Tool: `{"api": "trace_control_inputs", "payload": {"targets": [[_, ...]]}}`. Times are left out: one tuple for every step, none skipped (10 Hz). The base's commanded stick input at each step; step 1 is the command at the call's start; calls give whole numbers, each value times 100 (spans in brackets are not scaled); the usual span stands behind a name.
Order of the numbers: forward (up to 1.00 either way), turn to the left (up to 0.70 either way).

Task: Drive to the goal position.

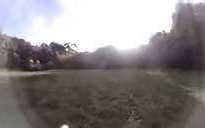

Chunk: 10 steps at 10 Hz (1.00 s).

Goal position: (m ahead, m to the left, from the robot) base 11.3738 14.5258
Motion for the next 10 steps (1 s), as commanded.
{"api": "trace_control_inputs", "payload": {"targets": [[70,1],[70,0],[70,1],[70,1],[70,1],[70,1],[70,1],[70,1],[70,1],[70,1]]}}
